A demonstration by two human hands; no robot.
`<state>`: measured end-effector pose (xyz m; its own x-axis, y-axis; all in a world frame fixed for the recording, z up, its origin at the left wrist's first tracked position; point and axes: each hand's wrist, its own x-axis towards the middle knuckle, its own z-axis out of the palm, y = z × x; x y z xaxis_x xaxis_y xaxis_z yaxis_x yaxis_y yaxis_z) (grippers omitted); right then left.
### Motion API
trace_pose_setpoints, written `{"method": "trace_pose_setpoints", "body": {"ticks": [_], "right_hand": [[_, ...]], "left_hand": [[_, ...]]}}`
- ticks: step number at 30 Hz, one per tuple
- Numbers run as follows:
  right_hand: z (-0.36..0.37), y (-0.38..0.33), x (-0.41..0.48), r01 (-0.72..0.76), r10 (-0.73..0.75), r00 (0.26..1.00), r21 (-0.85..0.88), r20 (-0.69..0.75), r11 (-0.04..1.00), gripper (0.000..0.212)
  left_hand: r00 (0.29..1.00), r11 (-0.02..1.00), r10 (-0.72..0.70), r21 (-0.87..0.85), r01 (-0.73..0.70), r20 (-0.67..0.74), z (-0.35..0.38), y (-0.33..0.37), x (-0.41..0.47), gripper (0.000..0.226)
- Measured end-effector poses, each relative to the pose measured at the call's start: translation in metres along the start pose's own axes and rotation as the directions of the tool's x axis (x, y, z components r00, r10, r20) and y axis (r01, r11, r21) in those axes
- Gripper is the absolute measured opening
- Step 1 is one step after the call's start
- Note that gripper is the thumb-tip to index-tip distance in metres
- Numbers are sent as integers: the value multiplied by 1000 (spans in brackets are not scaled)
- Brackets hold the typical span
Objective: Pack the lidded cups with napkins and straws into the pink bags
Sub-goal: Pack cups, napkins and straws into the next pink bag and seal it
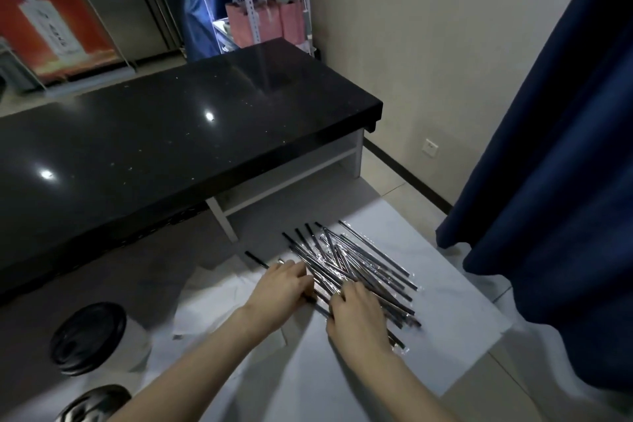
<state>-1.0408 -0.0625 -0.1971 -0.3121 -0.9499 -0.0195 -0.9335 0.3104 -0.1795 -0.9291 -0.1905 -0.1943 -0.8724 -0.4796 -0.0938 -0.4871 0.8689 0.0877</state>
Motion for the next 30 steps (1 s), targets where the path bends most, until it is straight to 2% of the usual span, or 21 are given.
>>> {"method": "trace_pose_setpoints", "body": {"ticks": [4, 7, 9, 13, 17, 22, 26, 30], "right_hand": [[2, 0, -2, 40, -38, 996, 28, -82, 999, 29], [0, 5, -5, 25, -17, 997, 105, -78, 994, 25], [-1, 10, -7, -2, 16, 997, 197, -70, 980, 14], [-17, 13, -10, -22, 72, 993, 447, -96, 894, 9], [-47, -2, -5, 131, -18, 981, 593, -192, 795, 21], [-81, -61, 7, 365, -188, 922, 599, -338, 713, 18], [-100, -136, 9, 541, -353, 837, 541, -418, 643, 15], [-110, -231, -2, 717, -549, 697, 415, -461, 560, 18]], "left_hand": [[999, 999, 23, -35, -25, -37, -1, 1, -5, 14], [997, 998, 45, -45, -48, -60, -5, 1, -10, 13], [992, 995, 60, -70, -68, -107, -11, 1, -15, 13], [962, 992, 28, -110, -60, -272, -35, 1, -29, 6], [931, 992, -13, -122, -34, -366, -73, -9, -59, 9], [869, 992, -116, -106, 74, -480, -121, -33, -126, 15], [812, 975, -217, -85, 204, -542, -147, -62, -204, 18], [712, 926, -346, -99, 365, -611, -165, -86, -299, 8]]}}
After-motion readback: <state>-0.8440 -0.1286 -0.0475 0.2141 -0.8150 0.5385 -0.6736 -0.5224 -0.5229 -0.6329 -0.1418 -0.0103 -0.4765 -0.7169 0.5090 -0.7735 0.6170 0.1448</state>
